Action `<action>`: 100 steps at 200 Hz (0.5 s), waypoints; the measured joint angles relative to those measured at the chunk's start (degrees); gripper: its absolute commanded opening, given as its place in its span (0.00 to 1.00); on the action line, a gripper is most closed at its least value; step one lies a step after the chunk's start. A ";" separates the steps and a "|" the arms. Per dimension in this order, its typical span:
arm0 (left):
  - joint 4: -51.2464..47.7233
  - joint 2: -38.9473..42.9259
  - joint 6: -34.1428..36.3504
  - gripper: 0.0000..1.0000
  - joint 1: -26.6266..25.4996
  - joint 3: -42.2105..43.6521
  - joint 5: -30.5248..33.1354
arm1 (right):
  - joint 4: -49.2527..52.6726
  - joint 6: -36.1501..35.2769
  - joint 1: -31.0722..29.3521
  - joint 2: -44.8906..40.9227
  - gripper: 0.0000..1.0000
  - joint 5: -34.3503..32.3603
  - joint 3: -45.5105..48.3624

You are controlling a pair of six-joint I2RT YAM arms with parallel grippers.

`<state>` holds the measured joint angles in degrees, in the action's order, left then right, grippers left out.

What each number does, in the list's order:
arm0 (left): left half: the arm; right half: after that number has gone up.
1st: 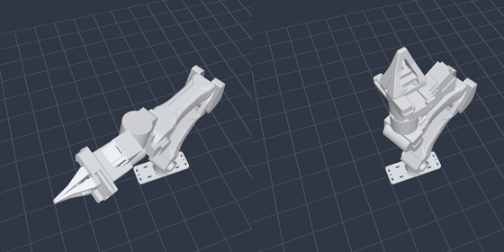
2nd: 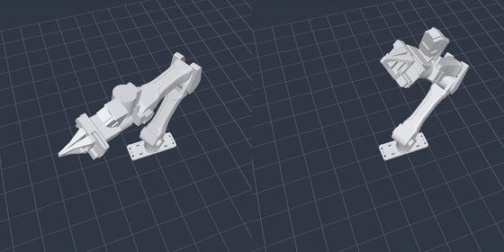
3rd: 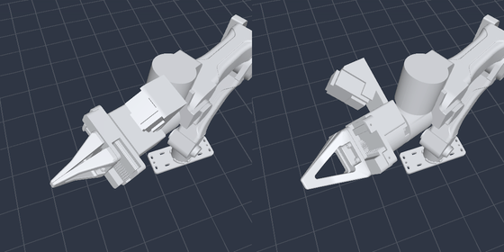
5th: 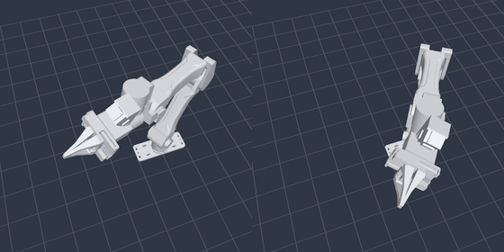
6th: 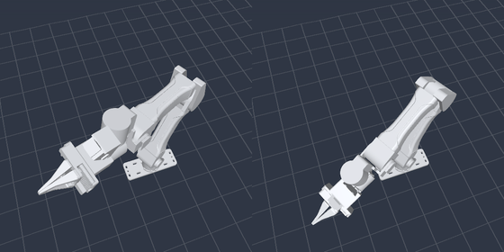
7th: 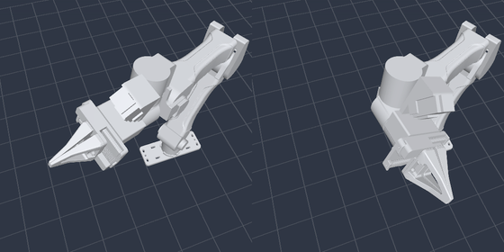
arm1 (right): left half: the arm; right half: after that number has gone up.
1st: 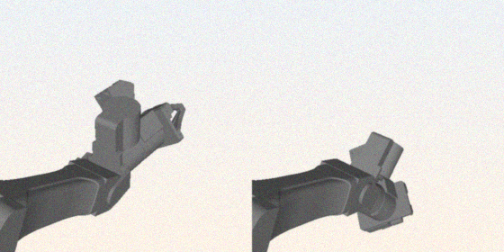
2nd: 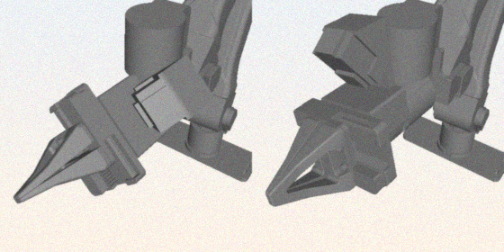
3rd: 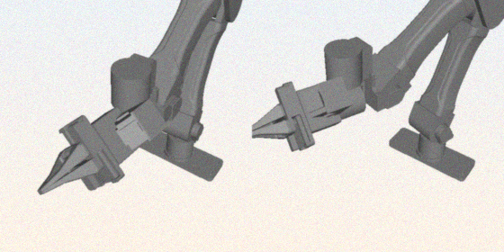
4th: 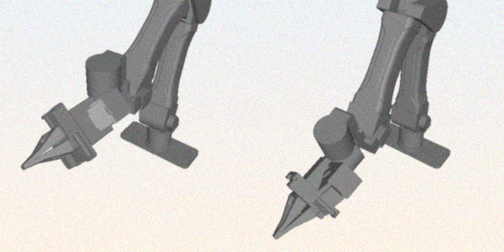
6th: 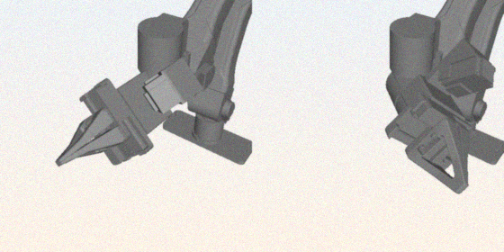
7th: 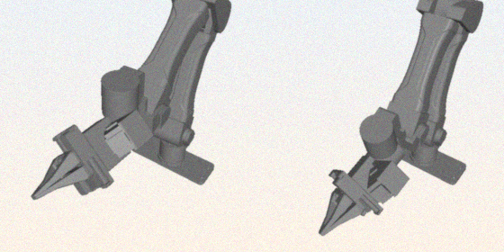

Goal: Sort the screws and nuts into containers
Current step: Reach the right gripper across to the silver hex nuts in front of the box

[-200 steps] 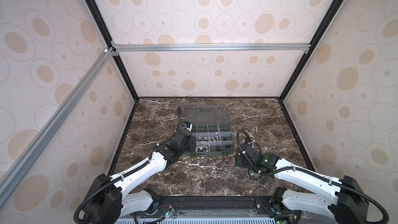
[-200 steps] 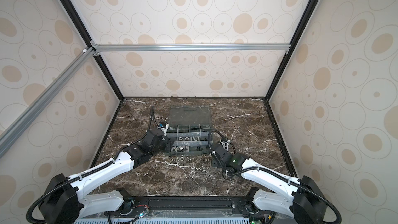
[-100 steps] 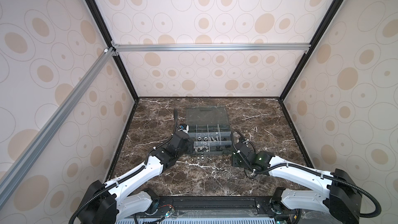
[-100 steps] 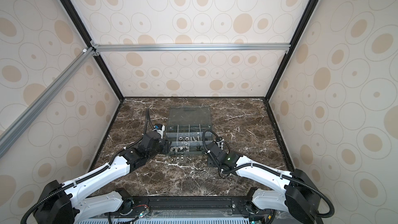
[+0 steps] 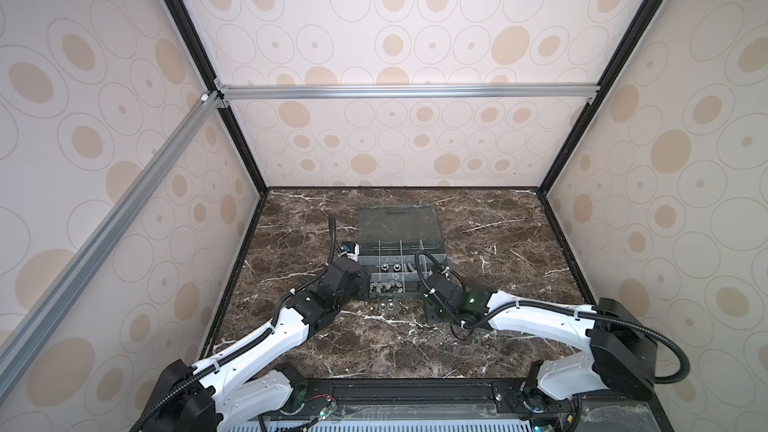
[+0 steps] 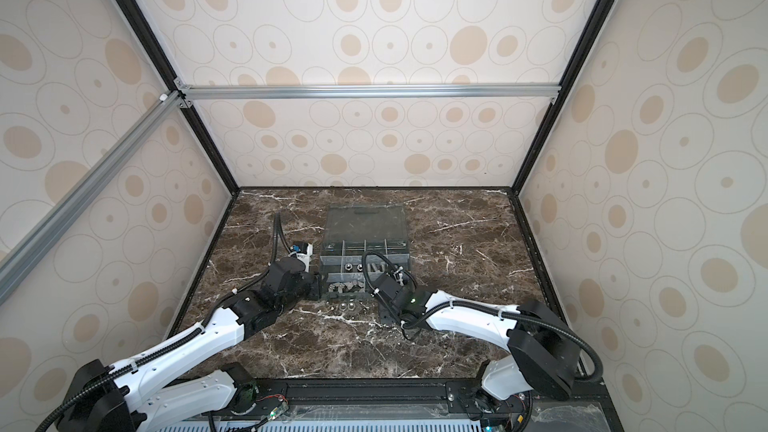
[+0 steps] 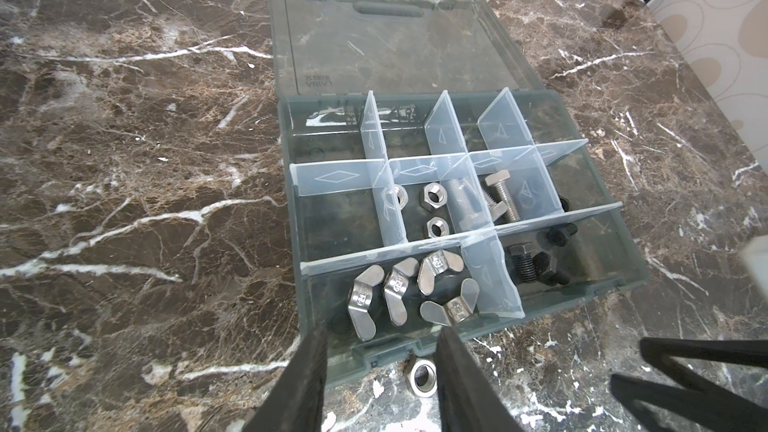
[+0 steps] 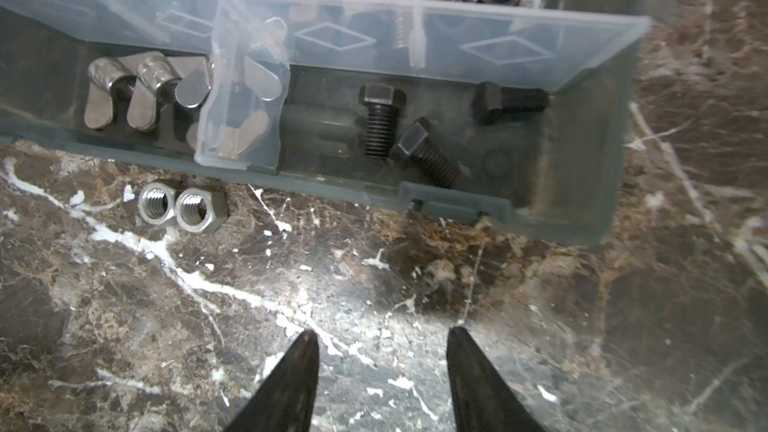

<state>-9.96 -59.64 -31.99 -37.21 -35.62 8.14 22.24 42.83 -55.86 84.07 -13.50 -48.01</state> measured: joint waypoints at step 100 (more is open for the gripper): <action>-1.62 3.54 -0.52 0.43 0.42 1.64 1.16 | -2.38 -7.56 -4.70 15.74 0.54 3.52 -12.50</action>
<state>-11.57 -56.10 -32.51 -36.80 -33.98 9.30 19.86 35.27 -60.55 99.81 -9.98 -60.51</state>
